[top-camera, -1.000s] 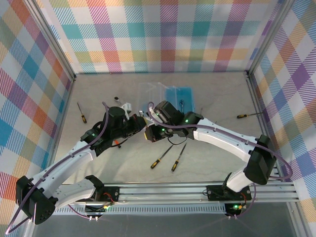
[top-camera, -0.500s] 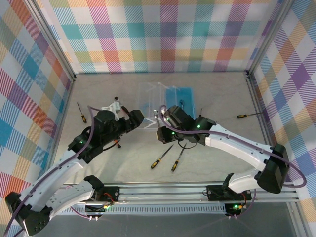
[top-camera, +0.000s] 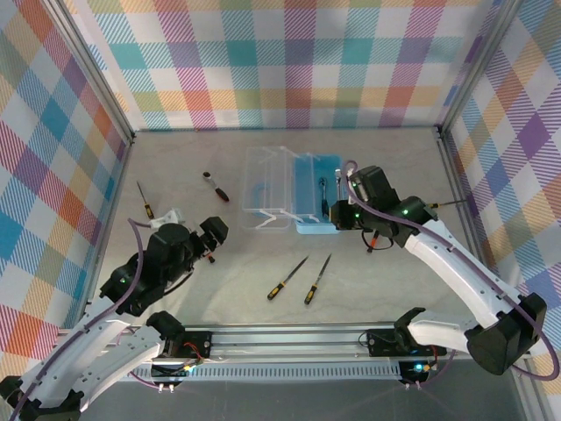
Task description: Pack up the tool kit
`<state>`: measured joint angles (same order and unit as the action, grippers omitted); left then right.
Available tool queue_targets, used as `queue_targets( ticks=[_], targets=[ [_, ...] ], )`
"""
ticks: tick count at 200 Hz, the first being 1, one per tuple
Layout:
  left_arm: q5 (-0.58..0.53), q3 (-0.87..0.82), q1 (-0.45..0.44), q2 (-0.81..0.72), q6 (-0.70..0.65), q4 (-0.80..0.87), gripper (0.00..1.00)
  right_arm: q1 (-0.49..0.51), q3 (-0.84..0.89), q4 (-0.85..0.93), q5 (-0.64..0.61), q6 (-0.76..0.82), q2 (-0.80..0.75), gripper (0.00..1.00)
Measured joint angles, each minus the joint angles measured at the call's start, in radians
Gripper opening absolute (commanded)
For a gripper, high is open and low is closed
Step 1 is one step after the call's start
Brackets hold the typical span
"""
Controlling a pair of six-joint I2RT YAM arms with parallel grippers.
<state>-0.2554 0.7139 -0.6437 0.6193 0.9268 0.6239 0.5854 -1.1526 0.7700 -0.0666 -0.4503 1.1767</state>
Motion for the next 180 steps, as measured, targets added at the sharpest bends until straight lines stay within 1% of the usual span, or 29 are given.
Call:
queue_targets(
  ticks=[22,36,60,84,116,130,151,180],
  targets=[
    [0.000,-0.048,0.000,-0.009,0.020,0.023,0.97,-0.039,0.000,0.011,0.007,0.019,0.019,0.04],
    [-0.001,-0.050,0.000,-0.006,0.024,0.029,0.97,-0.062,-0.008,0.011,0.007,0.030,0.061,0.04],
    [0.000,-0.043,0.000,0.016,0.024,0.030,0.97,-0.098,-0.047,0.010,0.011,0.053,0.181,0.04],
    [0.000,-0.027,0.000,0.038,0.024,0.031,0.97,-0.129,-0.122,0.007,0.020,0.079,0.317,0.04],
    [0.000,-0.027,0.000,0.021,0.023,0.056,0.97,-0.155,-0.207,-0.021,0.048,0.093,0.464,0.05],
    [-0.032,-0.016,0.000,-0.003,0.014,0.097,0.97,-0.162,-0.225,-0.029,0.055,0.093,0.500,0.05],
    [-0.129,0.031,0.000,-0.054,0.008,0.175,0.98,-0.167,-0.273,-0.026,0.063,0.093,0.554,0.06],
    [-0.235,0.064,0.000,-0.154,0.012,0.222,0.97,-0.174,-0.334,-0.034,0.064,0.097,0.639,0.06]
  ],
)
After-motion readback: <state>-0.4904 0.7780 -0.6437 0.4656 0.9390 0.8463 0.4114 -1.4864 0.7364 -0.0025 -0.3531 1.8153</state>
